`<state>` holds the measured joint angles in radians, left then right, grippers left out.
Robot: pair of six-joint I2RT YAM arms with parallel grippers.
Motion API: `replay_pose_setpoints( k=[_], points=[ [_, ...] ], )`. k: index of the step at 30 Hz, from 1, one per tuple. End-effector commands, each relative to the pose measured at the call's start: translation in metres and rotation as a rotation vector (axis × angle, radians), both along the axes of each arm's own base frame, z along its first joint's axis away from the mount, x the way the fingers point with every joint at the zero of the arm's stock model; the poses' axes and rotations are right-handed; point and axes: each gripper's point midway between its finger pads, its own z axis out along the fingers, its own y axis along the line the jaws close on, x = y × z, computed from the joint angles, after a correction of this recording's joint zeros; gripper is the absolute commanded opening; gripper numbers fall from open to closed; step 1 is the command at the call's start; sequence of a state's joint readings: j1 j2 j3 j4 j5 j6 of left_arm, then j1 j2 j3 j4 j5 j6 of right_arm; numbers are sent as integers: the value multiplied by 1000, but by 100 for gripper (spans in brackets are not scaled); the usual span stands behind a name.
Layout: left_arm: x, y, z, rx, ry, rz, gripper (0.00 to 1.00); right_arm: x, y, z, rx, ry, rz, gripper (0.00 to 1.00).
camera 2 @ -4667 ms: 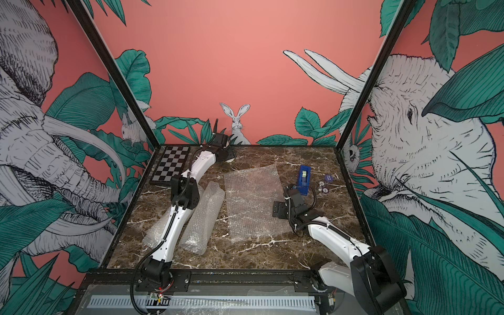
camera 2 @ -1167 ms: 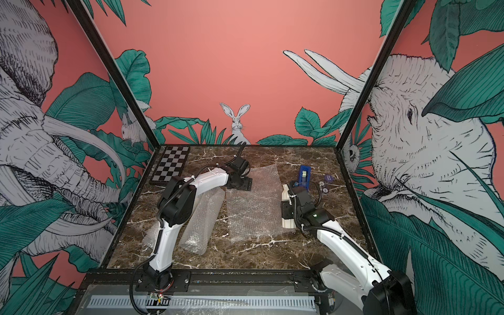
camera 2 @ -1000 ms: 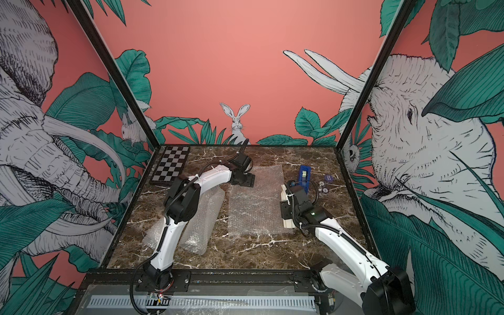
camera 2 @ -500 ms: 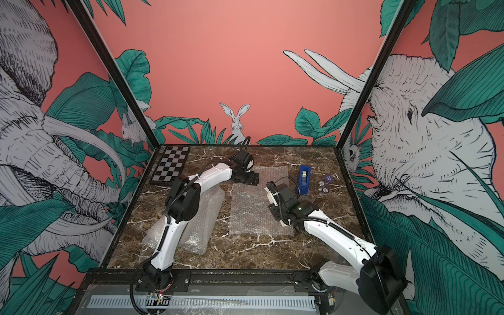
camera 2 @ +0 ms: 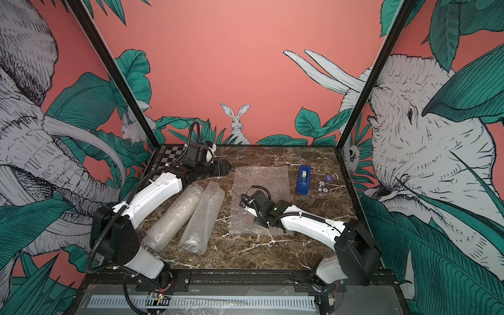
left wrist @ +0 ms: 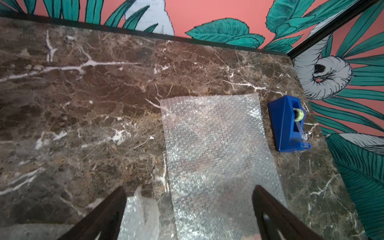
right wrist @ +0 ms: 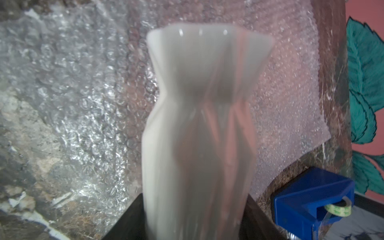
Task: Wrap vases in bubble wrap
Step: Place the vase in bubble wrap.
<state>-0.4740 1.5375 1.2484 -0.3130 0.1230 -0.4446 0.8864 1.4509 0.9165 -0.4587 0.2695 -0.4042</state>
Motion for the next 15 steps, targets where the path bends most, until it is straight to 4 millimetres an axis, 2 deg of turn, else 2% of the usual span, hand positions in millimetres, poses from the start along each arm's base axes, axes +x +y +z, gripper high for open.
replay_pose_setpoints(
  k=[1, 7, 11, 15],
  points=[
    [-8, 7, -15, -35, -2, 22, 95, 8, 0, 10, -122, -63, 87, 29],
    [-24, 10, -32, -35, 28, -11, 95, 5, -11, 6, -270, -42, 151, 29],
    [-26, 12, -38, -23, 41, -11, 95, -3, -3, -1, -248, -9, 191, 29],
    [-29, 14, -39, -14, 45, -14, 95, -9, -1, -12, -296, 34, 219, 29]
  ],
)
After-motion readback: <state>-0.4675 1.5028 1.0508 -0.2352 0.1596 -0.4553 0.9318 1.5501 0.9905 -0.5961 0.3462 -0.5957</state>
